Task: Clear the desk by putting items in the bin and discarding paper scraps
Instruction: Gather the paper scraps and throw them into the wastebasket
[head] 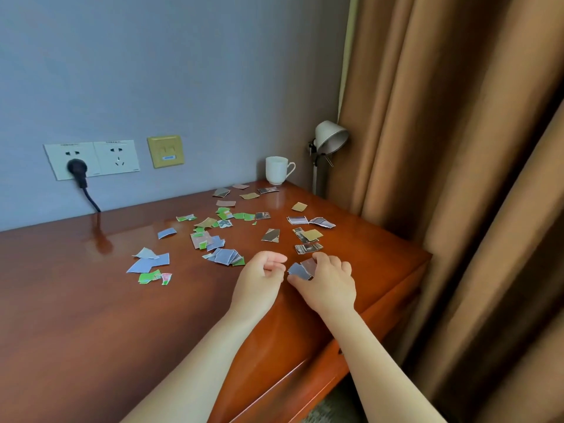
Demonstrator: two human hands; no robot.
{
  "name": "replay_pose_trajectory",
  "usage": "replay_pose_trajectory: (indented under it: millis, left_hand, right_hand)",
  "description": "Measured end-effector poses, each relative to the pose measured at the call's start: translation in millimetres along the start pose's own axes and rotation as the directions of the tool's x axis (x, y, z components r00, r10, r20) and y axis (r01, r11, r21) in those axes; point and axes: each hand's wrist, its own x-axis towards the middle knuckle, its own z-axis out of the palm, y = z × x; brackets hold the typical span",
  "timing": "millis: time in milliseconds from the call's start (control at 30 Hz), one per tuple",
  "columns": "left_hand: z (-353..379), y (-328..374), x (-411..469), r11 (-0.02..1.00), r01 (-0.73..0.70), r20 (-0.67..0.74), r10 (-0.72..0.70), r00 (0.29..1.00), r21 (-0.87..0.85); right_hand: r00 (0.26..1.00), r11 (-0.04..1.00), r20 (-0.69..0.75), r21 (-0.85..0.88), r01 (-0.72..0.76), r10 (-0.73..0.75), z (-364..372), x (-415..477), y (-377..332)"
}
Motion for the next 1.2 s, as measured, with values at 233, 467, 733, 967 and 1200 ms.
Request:
replay_pose_trajectory:
  millis: [233,467,733,967,1200]
  left_hand:
    - [0.6,-10.9,8.0,0.998,-0.007,0.025,0.008,1.000,-0.055]
    - [-9.8,-9.1,7.2,0.970,0.033,0.030,-0.026,0.999,-0.241]
    - [-17.1,-7.1,2.6,0.934,0.079,0.036,-0.072,0.997,-0.349]
    - [-23.8,0.1,4.9,0.805,0.211,0.142,-0.158,0.977,-0.554]
    - [-30.9,11.5,0.8,0.370,0.493,0.427,-0.251,0.869,-0.787]
  right_hand:
    - [0.999,0.998,0.045,0.055,0.009,-0.012,2.9,13.9,-6.7]
    - [0.979,0.994,0.202,0.091,-0.055,0.035,1.9,30.4,-16.6]
    - [0.987,0.996,-0.135,0.006,0.086,-0.085,13.0,2.6,-18.2]
    - [0.966,0.813,-0.259,0.562,0.153,-0.004,10.1,-10.1,-19.9]
    - [0.881,0.787,-0.287,0.404,0.467,-0.376,17.3,-35.5,-41.1]
